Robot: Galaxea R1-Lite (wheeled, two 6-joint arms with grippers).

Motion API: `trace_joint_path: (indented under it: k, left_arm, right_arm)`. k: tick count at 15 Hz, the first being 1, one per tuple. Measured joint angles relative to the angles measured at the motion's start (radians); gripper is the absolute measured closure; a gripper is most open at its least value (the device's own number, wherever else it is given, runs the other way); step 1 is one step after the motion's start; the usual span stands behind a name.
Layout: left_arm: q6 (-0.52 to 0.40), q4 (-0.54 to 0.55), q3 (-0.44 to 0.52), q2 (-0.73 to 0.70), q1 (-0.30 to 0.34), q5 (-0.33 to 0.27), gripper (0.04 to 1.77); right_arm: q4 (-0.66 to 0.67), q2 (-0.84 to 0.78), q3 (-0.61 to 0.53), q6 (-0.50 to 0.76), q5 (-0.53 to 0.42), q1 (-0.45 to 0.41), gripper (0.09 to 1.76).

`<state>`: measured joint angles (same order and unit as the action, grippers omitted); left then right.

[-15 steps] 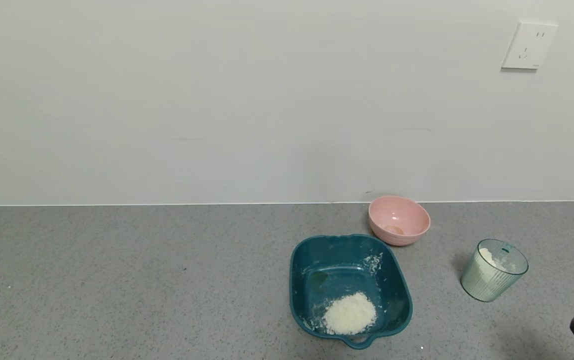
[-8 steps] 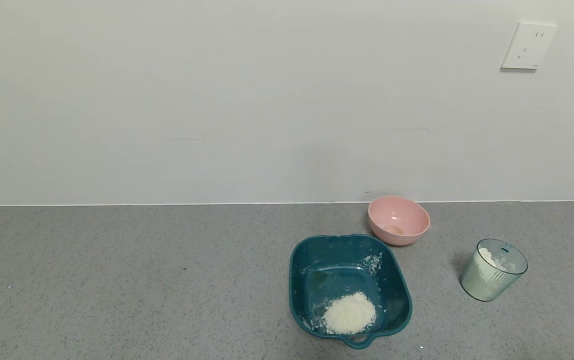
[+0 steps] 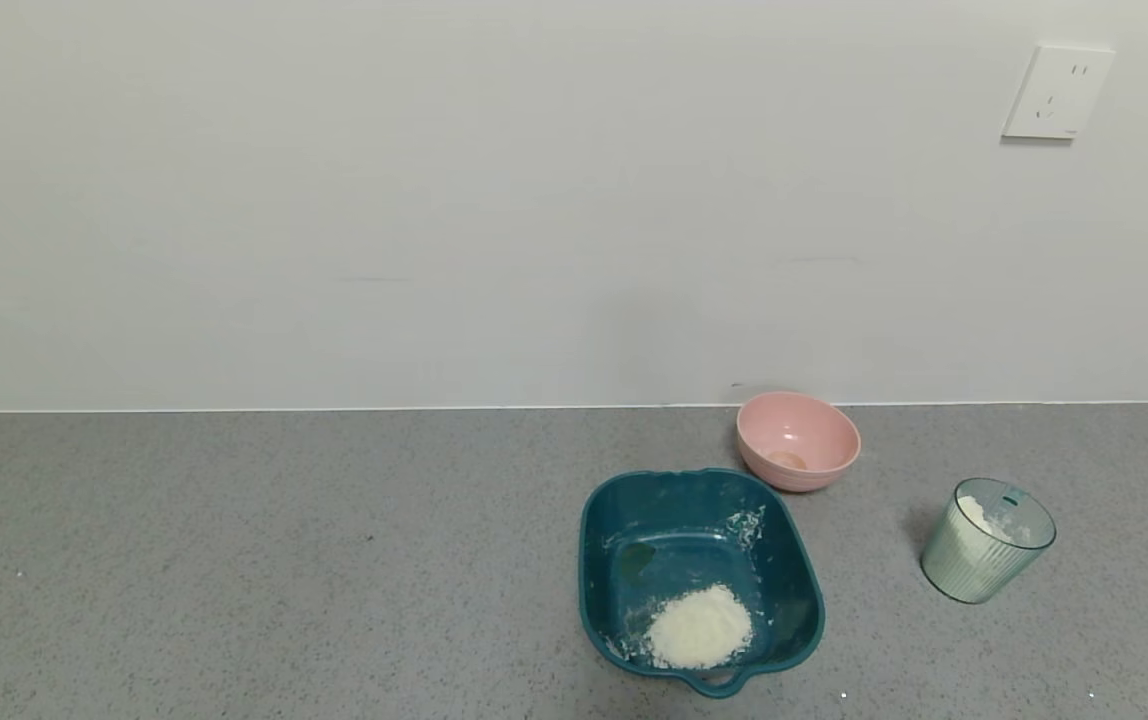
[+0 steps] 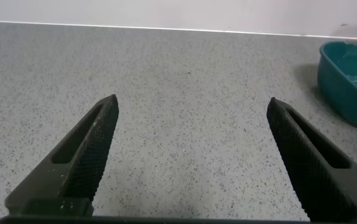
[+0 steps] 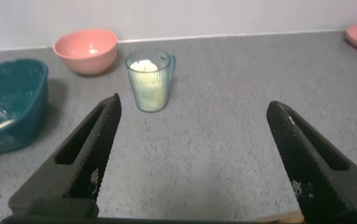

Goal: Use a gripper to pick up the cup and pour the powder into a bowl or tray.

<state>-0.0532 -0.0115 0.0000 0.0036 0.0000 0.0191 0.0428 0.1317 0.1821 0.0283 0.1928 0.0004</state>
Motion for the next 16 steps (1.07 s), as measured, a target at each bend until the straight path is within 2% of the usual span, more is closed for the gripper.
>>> trace_joint_path:
  k: [4, 12, 13, 16]
  left_arm:
    - [0.000, 0.000, 0.000, 0.000, 0.000, 0.000, 0.09]
    - [0.000, 0.000, 0.000, 0.000, 0.000, 0.000, 0.09]
    - [0.000, 0.000, 0.000, 0.000, 0.000, 0.000, 0.09]
    - [0.000, 0.000, 0.000, 0.000, 0.000, 0.000, 0.09]
  right_arm:
    - [0.037, -0.104, 0.003, -0.033, -0.001, 0.000, 0.15]
    - [-0.004, -0.132, -0.062, -0.031, 0.005, 0.000, 0.15]
    - [-0.032, -0.133, -0.087, -0.034, -0.004, 0.000, 0.15]
    - [-0.085, -0.133, -0.145, -0.040, -0.122, 0.000, 0.15]
